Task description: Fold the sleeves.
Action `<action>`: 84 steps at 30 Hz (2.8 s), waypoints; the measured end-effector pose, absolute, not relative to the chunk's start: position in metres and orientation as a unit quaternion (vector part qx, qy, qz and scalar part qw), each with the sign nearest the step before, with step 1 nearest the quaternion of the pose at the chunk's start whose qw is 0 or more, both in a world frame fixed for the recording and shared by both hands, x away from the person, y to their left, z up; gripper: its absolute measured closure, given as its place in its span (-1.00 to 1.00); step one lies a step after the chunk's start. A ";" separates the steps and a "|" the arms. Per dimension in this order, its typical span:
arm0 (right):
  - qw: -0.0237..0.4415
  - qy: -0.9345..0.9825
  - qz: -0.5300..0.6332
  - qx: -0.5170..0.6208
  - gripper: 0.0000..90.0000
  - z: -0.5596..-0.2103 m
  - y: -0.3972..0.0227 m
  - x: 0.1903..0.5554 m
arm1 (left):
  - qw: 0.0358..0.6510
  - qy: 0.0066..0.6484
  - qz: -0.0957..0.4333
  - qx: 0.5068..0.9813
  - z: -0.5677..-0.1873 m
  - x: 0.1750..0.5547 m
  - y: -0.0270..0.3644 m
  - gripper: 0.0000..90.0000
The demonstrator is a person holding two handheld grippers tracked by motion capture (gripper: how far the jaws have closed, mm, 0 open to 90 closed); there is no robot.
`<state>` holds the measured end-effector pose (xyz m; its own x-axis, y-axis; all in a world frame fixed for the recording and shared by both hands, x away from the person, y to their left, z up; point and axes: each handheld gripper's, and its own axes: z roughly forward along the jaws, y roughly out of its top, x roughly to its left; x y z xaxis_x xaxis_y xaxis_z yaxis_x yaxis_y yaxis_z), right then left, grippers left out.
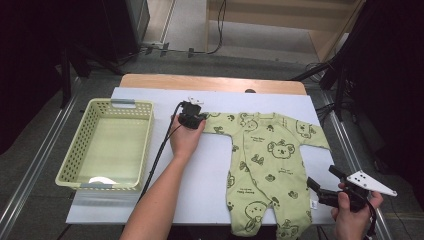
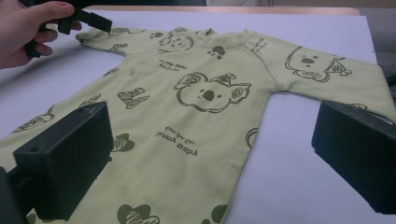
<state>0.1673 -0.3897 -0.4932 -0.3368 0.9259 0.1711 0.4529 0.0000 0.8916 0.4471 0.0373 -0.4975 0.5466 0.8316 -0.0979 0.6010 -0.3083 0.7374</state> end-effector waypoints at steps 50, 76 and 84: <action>0.246 0.661 0.475 0.526 -1.00 -0.495 -0.392 0.168 | 0.449 0.388 0.148 0.791 -0.469 0.431 0.020 0.99; 0.247 0.660 0.474 0.528 -1.00 -0.494 -0.392 0.167 | 0.493 0.275 0.144 0.813 -0.448 0.385 -0.022 0.99; 0.249 0.660 0.475 0.526 -1.00 -0.495 -0.392 0.168 | 0.497 0.243 0.127 0.823 -0.452 0.365 -0.041 0.99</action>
<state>0.1677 -0.3918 -0.4946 -0.3231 0.9307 0.1711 0.4587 -0.0041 0.8886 0.3652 -0.0414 -0.4516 0.8491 0.5272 -0.0329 0.2744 -0.3870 0.8803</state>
